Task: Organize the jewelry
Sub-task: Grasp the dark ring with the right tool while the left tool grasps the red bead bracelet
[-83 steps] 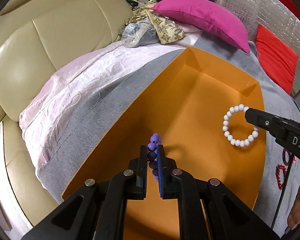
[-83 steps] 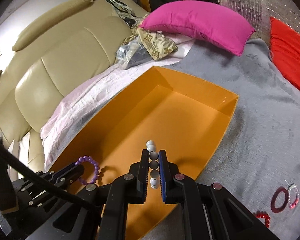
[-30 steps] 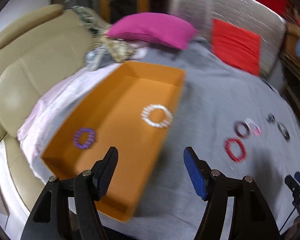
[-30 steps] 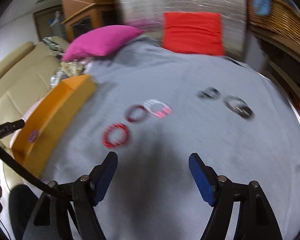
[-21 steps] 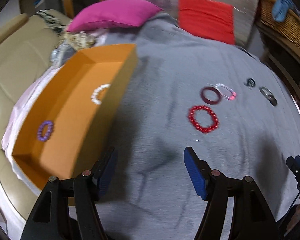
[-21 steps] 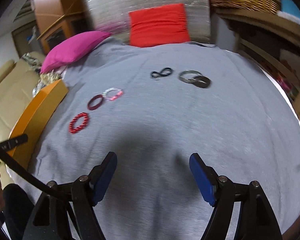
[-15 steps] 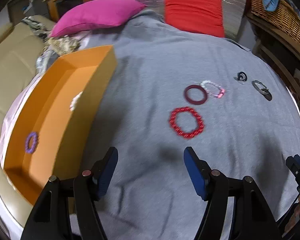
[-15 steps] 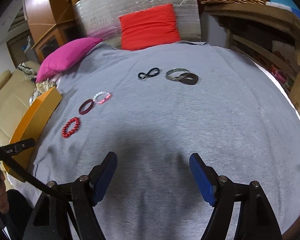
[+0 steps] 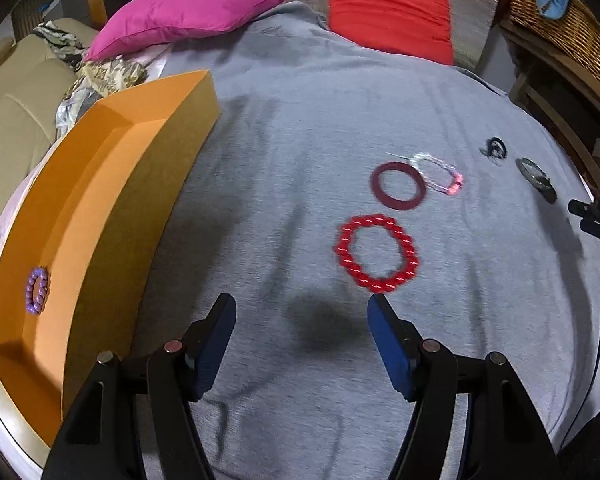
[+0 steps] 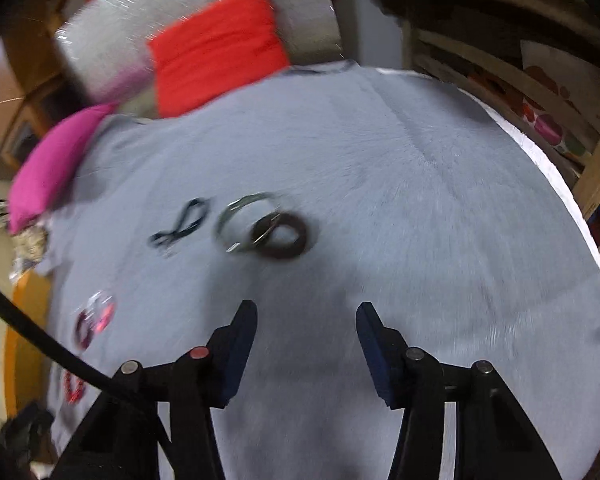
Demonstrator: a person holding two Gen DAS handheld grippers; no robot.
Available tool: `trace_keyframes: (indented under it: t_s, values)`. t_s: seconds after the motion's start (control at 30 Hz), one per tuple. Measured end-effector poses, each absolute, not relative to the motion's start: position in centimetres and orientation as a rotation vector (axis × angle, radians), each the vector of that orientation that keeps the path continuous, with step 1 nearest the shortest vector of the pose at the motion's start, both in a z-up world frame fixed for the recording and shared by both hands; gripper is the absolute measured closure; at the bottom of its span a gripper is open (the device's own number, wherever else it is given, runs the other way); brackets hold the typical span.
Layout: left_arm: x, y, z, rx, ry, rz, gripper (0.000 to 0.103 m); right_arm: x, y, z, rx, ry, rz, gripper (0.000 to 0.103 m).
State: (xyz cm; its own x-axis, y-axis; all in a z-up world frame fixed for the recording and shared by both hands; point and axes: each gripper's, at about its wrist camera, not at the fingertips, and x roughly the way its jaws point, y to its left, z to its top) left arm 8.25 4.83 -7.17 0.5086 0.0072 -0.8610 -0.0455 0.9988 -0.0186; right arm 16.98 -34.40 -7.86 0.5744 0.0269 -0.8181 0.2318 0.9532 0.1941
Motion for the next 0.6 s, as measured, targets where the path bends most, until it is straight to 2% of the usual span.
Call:
trace_keyframes:
  t_s: [0.13,0.2,0.27,0.33,0.37,0.4,0.6]
  values:
    - [8.7,5.7,-7.5,-0.059,1.037,0.039,0.034,20.0,-34.4,-8.3,0.271,0.982,-0.152,0.054]
    - [8.9,5.9,-7.8,-0.063,1.041,0.040,0.034,21.2,-34.2,-9.0,0.262,1.016,-0.161,0.067]
    - [9.0,6.2,-8.0,-0.067,1.046,0.042,0.034,22.2,-33.9,-9.5,0.255,1.027,-0.172,0.069]
    - [9.1,6.5,-8.4,-0.071,1.057,0.046,0.034,23.1,-33.5,-9.6,0.229,1.034,-0.173,0.078]
    - [9.2,6.7,-8.5,-0.074,1.059,0.048,0.034,23.5,-33.0,-9.7,0.202,1.050,-0.169,0.091]
    - [9.2,6.9,-8.6,-0.079,1.060,0.050,0.034,23.7,-32.6,-9.7,0.176,1.058,-0.166,0.095]
    - [9.2,6.7,-8.0,-0.082,1.048,0.025,0.034,20.2,-31.7,-8.6,0.057,1.062,-0.165,0.097]
